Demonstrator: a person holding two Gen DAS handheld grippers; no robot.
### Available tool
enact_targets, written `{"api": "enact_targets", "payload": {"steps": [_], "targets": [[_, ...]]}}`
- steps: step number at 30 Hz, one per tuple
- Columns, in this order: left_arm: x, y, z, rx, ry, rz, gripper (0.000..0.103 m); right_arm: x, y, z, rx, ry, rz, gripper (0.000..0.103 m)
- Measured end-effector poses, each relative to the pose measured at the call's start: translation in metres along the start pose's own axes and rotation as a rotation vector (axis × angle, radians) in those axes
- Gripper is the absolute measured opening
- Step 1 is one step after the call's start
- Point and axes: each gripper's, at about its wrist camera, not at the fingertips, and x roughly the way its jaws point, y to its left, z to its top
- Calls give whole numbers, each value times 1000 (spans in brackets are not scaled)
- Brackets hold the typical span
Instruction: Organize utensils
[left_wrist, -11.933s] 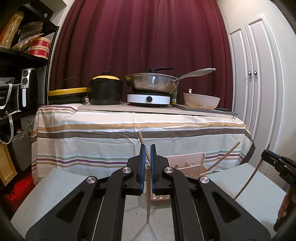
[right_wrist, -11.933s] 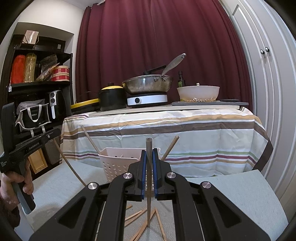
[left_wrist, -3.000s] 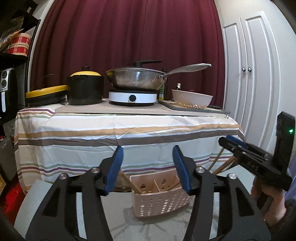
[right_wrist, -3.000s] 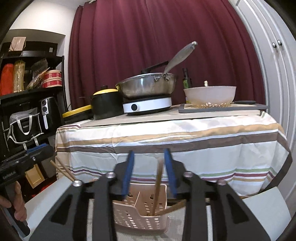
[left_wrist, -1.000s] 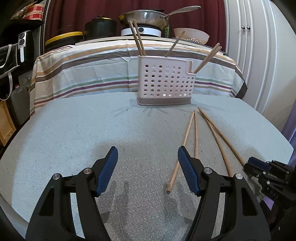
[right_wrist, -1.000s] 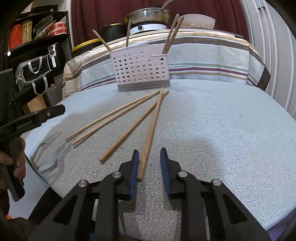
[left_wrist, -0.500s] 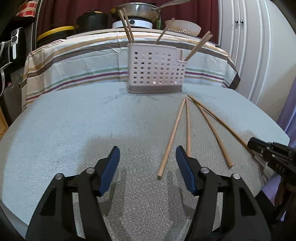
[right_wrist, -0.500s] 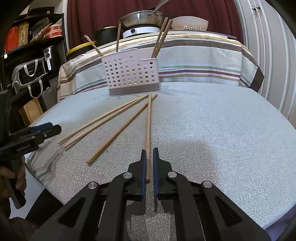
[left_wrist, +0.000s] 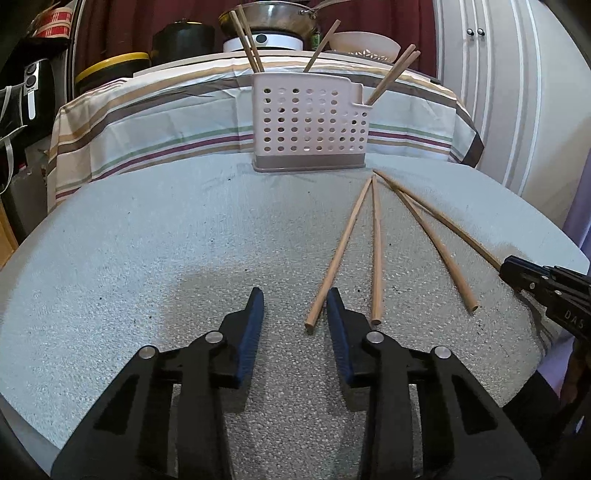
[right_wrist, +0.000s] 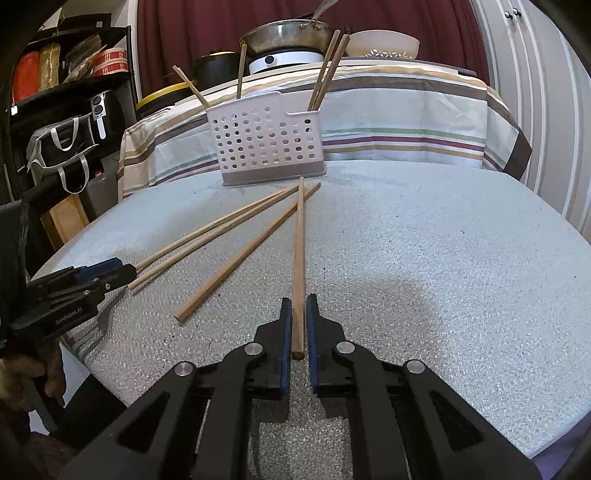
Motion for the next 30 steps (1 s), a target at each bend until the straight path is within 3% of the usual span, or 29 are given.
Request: {"api": "enact_targets", "payload": {"steps": [5, 12, 20, 30], "targets": [[1, -3, 0, -3, -7, -4, 13, -1, -1, -2, 6, -12, 9, 12], [0, -7, -2, 13, -19, -9, 6, -1, -1, -2, 10, -14, 21, 10], [-7, -6, 1, 12, -47, -13, 5, -7, 0, 0, 10, -32, 19, 8], [-34, 0, 20, 15, -149, 33, 5, -30, 3, 21, -13, -112, 5, 7]]}}
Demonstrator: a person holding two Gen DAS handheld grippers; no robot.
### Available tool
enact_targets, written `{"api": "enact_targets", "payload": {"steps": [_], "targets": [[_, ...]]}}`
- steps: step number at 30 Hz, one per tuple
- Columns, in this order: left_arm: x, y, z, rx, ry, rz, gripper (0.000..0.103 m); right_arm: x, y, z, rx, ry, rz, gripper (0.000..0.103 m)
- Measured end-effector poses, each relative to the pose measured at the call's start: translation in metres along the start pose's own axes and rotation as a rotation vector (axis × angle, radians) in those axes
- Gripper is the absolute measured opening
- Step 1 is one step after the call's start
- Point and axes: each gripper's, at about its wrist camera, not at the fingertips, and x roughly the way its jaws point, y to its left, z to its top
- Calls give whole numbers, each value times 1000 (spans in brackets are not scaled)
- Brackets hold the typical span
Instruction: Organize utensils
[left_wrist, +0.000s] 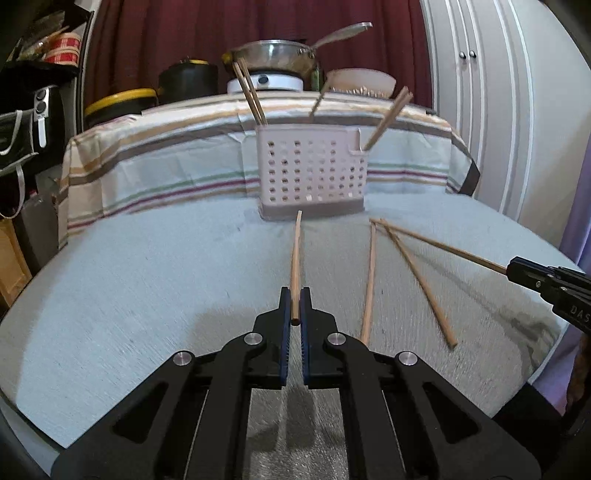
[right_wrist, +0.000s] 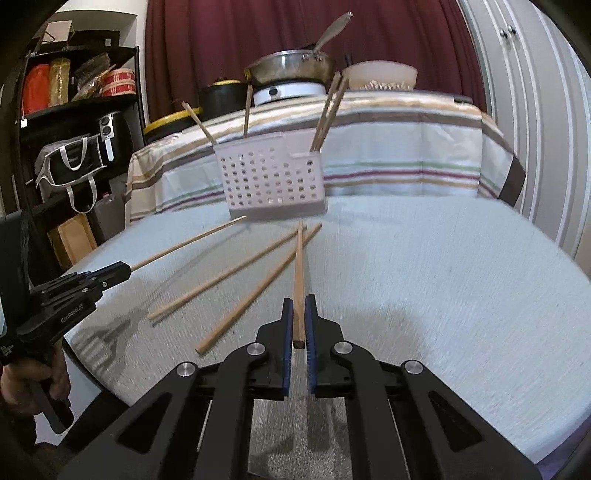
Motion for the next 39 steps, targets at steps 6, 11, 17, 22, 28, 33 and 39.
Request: {"api": "enact_targets", "payload": {"steps": [6, 11, 17, 22, 28, 33, 39], "targets": [[-17, 4, 23, -8, -55, 15, 5, -14, 1, 23, -15, -58, 2, 7], [-25, 9, 42, -30, -59, 7, 5, -20, 3, 42, -18, -94, -1, 7], [-21, 10, 44, -52, 3, -8, 5, -22, 4, 52, -24, -113, 2, 7], [-14, 13, 35, -72, 41, -12, 5, -22, 5, 51, -26, -111, 8, 7], [-14, 16, 34, -86, 33, -4, 5, -23, 6, 51, -28, -114, 11, 7], [-14, 18, 42, -85, 6, 4, 5, -23, 8, 56, -32, -118, 20, 7], [-10, 24, 62, -89, -19, 0, 5, -15, 8, 72, -40, -128, 26, 7]]}}
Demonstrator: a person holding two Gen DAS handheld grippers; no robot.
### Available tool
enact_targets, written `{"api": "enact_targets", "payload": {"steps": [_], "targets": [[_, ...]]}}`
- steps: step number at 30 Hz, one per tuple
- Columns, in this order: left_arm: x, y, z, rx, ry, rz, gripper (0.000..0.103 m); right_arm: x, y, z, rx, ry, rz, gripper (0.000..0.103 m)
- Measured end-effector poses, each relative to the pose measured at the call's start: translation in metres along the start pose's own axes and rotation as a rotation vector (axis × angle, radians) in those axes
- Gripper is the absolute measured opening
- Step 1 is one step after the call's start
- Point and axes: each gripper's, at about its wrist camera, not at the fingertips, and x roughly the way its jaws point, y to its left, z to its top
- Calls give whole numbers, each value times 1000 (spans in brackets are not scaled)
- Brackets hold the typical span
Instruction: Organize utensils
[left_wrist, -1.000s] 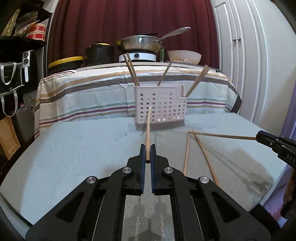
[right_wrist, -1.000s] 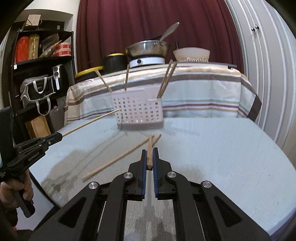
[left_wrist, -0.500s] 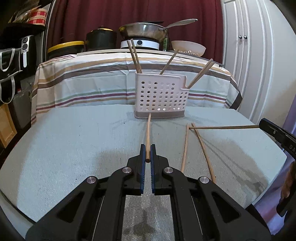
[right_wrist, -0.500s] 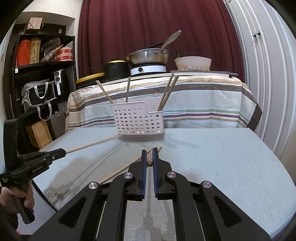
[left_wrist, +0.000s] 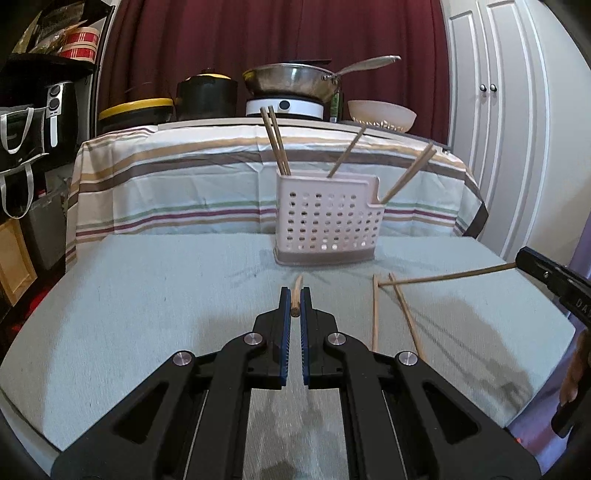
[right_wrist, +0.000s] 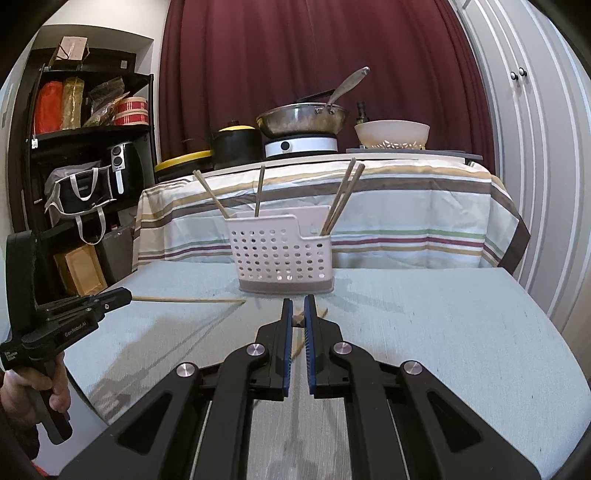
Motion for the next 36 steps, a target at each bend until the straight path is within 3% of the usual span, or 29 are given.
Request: {"api": "enact_targets", "payload": {"steps": [19, 36], "targets": [[41, 20, 100, -17, -39, -35, 6, 61, 1, 78, -33, -67, 30, 7], [62, 14, 138, 9, -66, -44, 6, 84, -6, 110, -46, -94, 60, 7]]}}
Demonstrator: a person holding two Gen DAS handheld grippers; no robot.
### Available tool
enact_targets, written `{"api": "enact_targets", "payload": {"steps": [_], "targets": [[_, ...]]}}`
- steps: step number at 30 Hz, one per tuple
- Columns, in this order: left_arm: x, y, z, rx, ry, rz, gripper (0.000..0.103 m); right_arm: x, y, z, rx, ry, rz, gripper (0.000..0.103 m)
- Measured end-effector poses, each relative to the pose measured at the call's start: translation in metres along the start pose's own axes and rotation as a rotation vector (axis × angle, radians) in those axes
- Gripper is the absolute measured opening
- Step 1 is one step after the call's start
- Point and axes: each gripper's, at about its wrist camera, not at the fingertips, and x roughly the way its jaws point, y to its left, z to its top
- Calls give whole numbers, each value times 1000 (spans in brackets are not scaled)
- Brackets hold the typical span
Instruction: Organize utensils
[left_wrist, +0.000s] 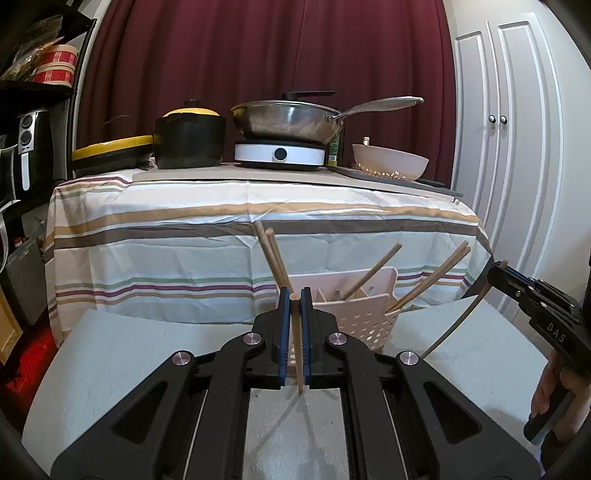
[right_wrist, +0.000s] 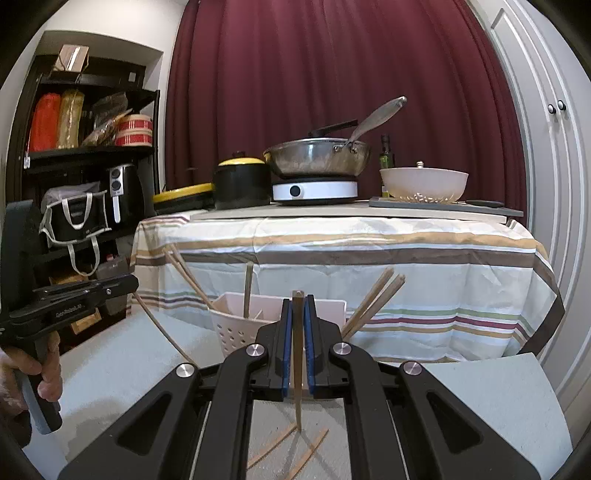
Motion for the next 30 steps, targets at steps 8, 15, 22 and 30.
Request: {"api": "enact_targets", "payload": {"steps": [8, 15, 22, 30], "targets": [[-22, -5, 42, 17, -50, -43, 6, -16, -7, 33, 8, -60, 33, 7], [-42, -12, 91, 45, -147, -56, 6, -26, -8, 72, -21, -154, 39, 7], [-34, -20, 125, 53, -238, -38, 6, -10, -13, 101, -23, -223, 21, 7], [-9, -21, 147, 38, -256, -48, 6, 31, -16, 106, -6, -206, 12, 7]]}}
